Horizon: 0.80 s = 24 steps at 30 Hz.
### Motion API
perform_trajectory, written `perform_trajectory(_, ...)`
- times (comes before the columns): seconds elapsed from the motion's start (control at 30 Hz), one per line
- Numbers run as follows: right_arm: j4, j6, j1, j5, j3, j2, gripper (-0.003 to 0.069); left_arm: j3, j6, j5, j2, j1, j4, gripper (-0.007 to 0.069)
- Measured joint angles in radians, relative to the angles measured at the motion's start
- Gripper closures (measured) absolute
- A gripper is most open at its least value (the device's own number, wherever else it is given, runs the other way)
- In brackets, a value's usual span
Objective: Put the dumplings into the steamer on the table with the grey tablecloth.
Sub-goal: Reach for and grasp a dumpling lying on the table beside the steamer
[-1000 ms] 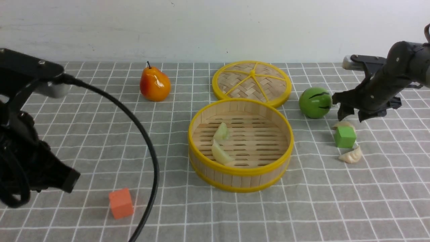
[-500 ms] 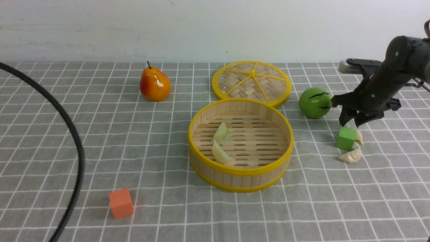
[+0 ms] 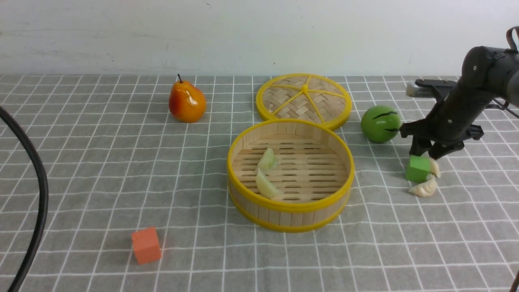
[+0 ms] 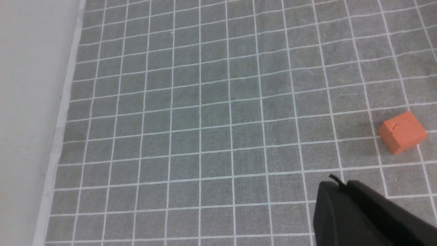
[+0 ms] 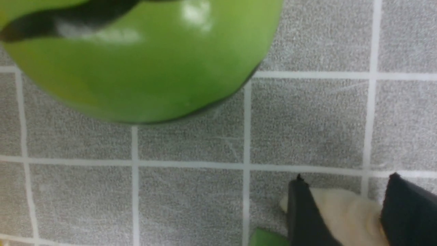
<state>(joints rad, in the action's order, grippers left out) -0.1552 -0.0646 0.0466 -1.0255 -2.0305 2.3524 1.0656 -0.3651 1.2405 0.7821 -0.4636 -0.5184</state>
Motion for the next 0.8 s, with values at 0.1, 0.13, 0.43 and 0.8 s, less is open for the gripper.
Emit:
perform_trajectory(0.1,0.003,0.0,-0.001,-0.008,-0.007,0.0,0.0519,-0.001,-0.018,0.002,-0.001,0.0,-0.001,0.0596)
perform_trajectory(0.13,0.006,0.0,-0.001,-0.012,-0.01,0.0,0.0543,-0.004,-0.027,-0.001,-0.001,0.0,-0.003,0.0596)
perform_trajectory(0.43,0.039,0.011,-0.001,-0.081,-0.109,0.0,0.0664,-0.22,-0.143,-0.132,-0.064,0.0,-0.035,0.0587)
perform_trajectory(0.8,0.104,0.076,0.001,-0.197,-0.074,0.002,0.028,-0.598,-0.303,-0.412,-0.116,0.0,-0.018,0.0587)
